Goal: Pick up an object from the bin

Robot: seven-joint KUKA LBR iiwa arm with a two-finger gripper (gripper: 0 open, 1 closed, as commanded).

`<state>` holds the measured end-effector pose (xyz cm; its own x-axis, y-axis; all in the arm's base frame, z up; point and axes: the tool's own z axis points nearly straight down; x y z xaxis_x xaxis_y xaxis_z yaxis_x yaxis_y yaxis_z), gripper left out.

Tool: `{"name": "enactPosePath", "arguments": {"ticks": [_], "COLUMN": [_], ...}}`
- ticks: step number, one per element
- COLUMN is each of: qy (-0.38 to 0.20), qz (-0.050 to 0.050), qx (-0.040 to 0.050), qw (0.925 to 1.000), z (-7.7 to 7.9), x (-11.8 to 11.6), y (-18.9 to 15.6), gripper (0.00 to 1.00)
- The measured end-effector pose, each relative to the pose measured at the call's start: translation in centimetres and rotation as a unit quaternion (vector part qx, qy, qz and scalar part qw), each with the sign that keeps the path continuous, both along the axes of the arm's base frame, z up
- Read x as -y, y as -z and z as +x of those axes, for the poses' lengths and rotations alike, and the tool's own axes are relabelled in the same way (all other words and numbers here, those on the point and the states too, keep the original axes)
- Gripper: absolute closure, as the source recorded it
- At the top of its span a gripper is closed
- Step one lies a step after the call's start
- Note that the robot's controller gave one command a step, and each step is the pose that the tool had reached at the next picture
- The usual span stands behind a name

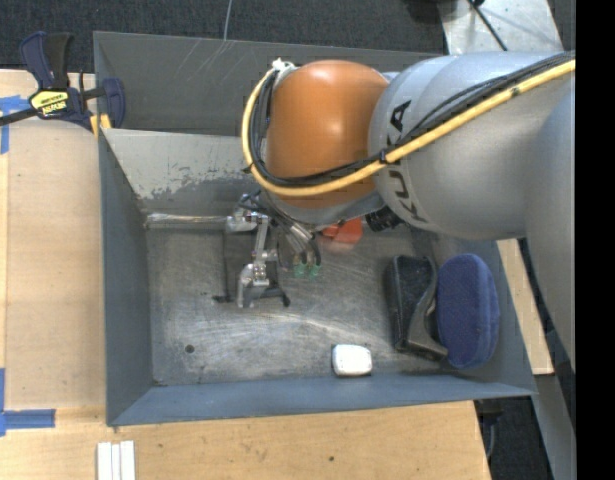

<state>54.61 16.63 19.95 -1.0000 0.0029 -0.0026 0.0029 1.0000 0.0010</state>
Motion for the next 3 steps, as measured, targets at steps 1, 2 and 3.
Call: {"name": "enactPosePath", "arguments": {"ticks": [1, 2, 3], "qy": [0.03, 0.03, -0.004], "qz": [0.004, 0.004, 0.0], "qx": [0.0039, 0.0178, 0.0041], "qw": [0.9995, 0.9994, 1.0], "z": [2.2, 2.9, 0.9], "x": [8.2, 8.3, 8.3], "y": [12.6, 11.9, -0.7], "gripper": [0.0, 1.0, 1.0]}}
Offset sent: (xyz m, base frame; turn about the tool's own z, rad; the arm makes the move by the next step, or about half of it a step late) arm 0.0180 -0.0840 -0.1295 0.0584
